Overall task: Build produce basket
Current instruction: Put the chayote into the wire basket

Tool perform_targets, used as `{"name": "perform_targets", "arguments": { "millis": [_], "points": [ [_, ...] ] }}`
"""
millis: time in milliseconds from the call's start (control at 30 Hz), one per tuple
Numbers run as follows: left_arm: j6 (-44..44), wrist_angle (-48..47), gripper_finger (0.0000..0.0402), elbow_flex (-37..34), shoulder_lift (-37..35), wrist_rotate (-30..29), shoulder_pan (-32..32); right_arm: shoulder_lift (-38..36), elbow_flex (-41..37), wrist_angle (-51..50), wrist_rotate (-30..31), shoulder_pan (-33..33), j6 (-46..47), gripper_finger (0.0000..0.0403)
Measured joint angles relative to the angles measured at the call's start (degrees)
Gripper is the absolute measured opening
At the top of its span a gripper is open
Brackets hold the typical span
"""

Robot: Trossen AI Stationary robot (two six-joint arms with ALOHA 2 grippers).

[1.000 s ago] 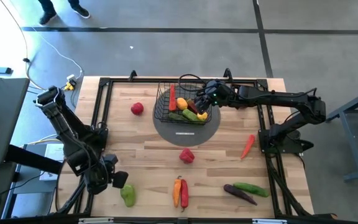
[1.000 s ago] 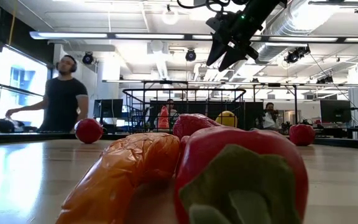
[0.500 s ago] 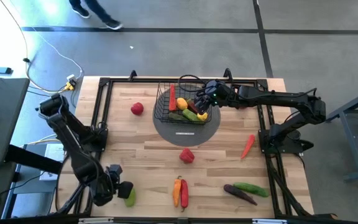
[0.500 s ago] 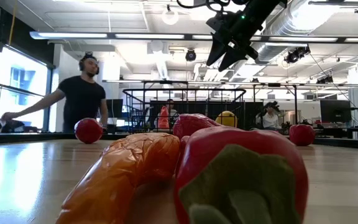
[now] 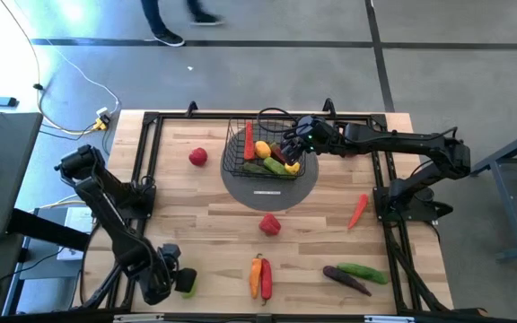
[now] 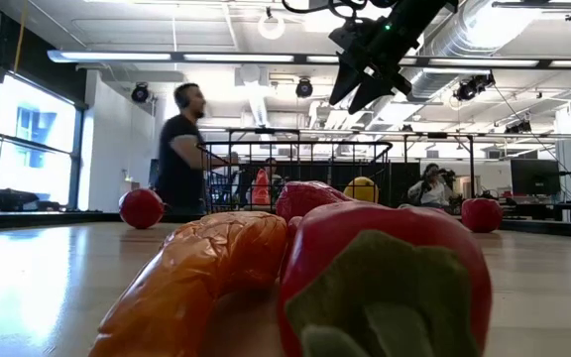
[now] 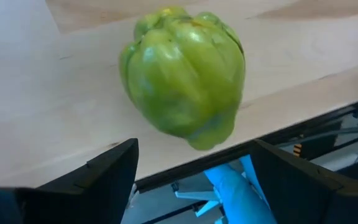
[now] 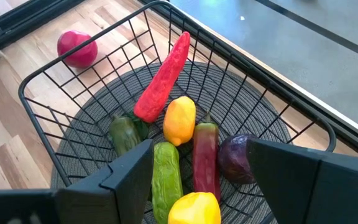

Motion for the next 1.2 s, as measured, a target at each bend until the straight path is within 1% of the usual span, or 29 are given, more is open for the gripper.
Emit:
{"name": "perform_targets", "arguments": {
  "millis": [267,600,933,1067,1200],
  "points": [
    [-0.3,3.7,0.0298,0.0,3.0,0.0,0.5,0.0,0.0,0.0,0.0,0.0,0.0,0.0240],
    [0.1,5.7,0.0298,0.0,7.5,1.4,1.6,0.0,0.0,0.0,0.0,0.0,1.1,0.0240],
    [1.1,5.0,0.0296,0.0,10.1,2.5,1.6,0.0,0.0,0.0,-0.3,0.0,1.1,0.0240],
    [2.3,4.0,0.0275,0.0,10.1,1.7,1.7,0.0,0.0,0.1,-1.5,0.0,1.1,0.0240],
    [5.2,3.4,0.0231,0.0,10.1,2.1,1.7,0.0,0.0,0.0,-2.5,0.0,1.1,0.0240]
  ]
}}
